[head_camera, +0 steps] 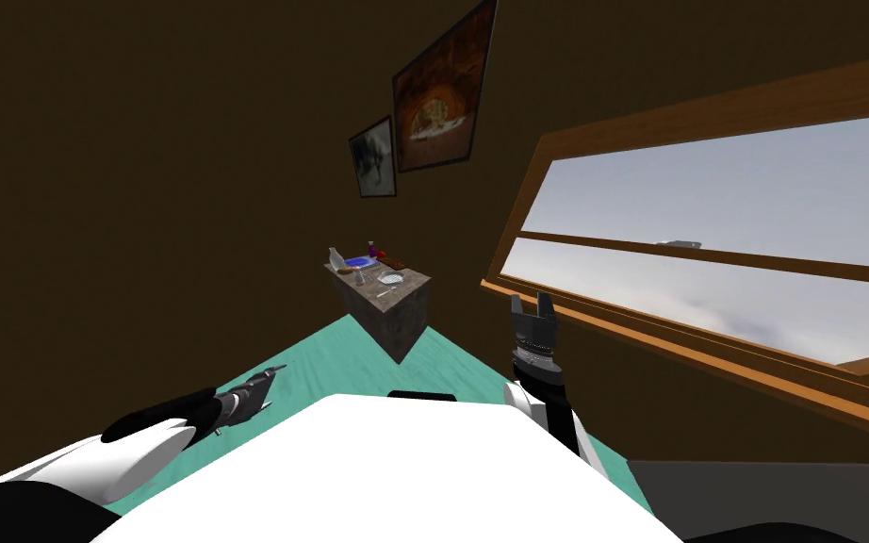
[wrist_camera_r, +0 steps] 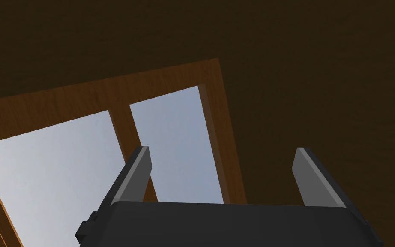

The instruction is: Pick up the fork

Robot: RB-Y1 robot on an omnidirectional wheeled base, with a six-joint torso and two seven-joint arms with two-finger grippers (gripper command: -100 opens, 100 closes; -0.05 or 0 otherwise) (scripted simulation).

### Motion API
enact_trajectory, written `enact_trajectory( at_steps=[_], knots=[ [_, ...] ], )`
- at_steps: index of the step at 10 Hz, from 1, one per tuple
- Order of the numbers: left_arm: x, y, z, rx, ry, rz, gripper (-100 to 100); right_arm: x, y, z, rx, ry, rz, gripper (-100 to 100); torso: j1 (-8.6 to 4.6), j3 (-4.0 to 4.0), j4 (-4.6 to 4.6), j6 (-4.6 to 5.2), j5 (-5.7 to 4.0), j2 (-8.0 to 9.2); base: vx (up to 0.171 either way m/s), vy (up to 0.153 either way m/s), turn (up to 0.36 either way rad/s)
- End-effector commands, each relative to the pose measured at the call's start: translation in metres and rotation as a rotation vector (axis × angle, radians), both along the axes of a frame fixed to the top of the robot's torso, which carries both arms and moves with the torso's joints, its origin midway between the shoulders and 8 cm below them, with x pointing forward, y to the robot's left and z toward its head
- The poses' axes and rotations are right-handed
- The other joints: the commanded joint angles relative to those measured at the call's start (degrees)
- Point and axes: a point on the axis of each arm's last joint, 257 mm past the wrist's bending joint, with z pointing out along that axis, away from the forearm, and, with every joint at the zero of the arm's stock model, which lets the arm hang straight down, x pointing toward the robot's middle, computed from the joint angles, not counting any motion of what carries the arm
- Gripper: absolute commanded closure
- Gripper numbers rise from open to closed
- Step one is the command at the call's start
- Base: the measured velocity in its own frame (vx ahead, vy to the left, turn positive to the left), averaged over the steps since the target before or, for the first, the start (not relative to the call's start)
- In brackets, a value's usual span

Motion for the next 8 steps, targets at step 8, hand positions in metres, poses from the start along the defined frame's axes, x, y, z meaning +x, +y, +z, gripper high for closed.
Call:
enact_trajectory(
  at_steps=[8],
  knots=[
    [-0.073, 0.097, 0.011, 0.020, 0.189, 0.291, -100, 0.000, 0.000, 0.000, 0.000, 0.000, 0.000, 0, 0.00, -0.01, 0.00, 0.01, 0.01, -0.02, 0.059, -0.065, -0.138]
  ],
)
